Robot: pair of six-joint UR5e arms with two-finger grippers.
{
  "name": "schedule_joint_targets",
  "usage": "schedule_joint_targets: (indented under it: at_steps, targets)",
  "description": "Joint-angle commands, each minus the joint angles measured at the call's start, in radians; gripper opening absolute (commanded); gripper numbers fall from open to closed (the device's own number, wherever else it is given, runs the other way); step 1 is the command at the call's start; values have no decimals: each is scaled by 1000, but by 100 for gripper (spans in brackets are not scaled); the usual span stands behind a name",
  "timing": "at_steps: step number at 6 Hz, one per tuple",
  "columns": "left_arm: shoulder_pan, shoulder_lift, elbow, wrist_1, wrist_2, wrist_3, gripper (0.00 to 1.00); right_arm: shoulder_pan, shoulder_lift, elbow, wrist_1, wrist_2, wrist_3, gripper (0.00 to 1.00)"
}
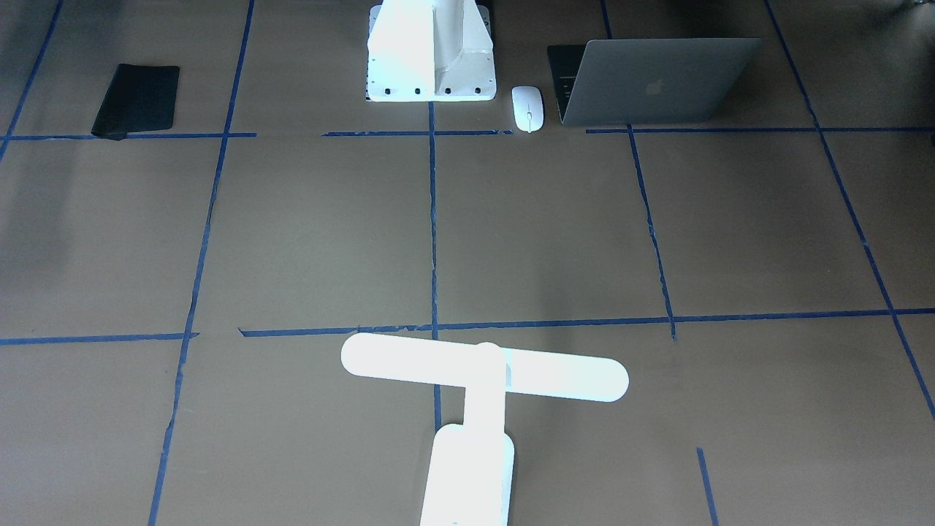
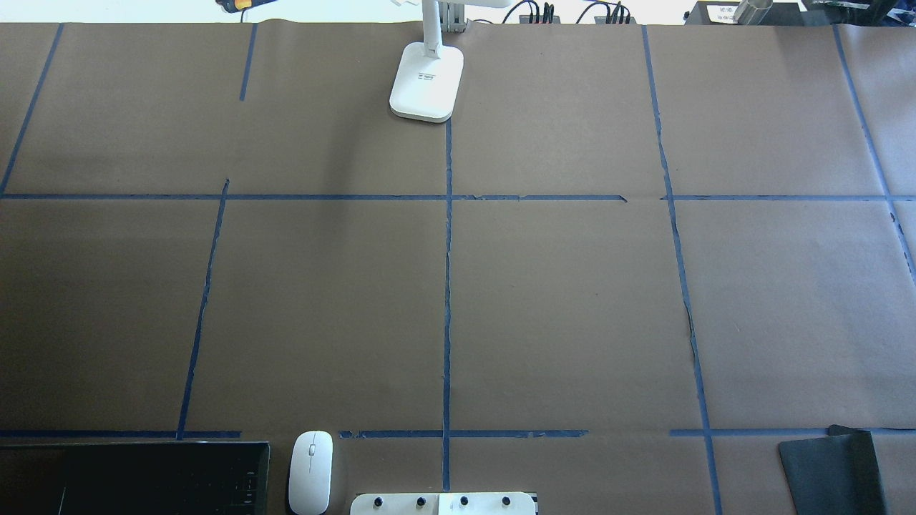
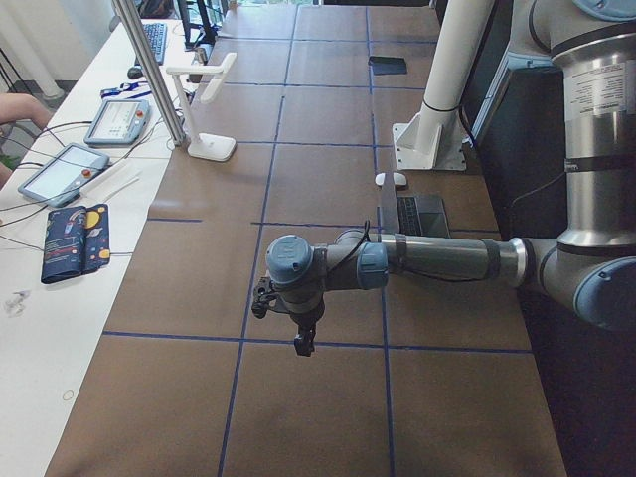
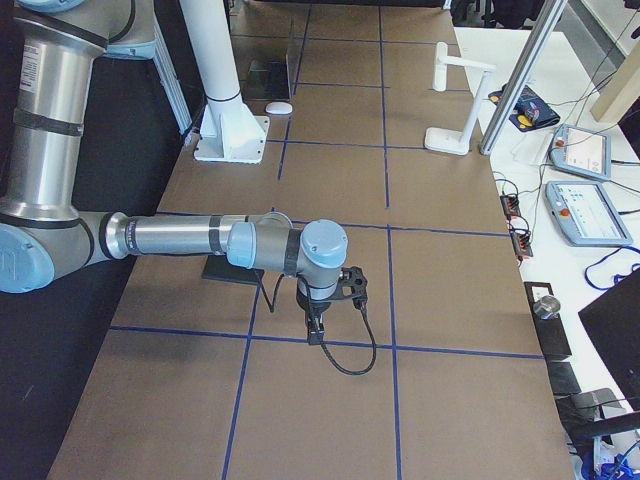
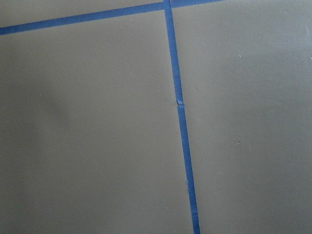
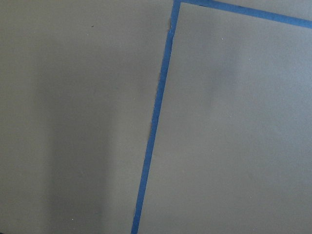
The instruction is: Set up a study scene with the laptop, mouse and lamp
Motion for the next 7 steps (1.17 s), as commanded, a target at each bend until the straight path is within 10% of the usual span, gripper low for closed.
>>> schedule_joint_targets:
  at_steps: [1, 7]
  targets:
    - [0, 0, -2, -2, 2, 2, 100, 0, 0, 0, 0, 0, 0, 100]
    - [3, -159, -52, -24, -4, -3, 100, -2, 2, 2, 2, 15, 0, 100]
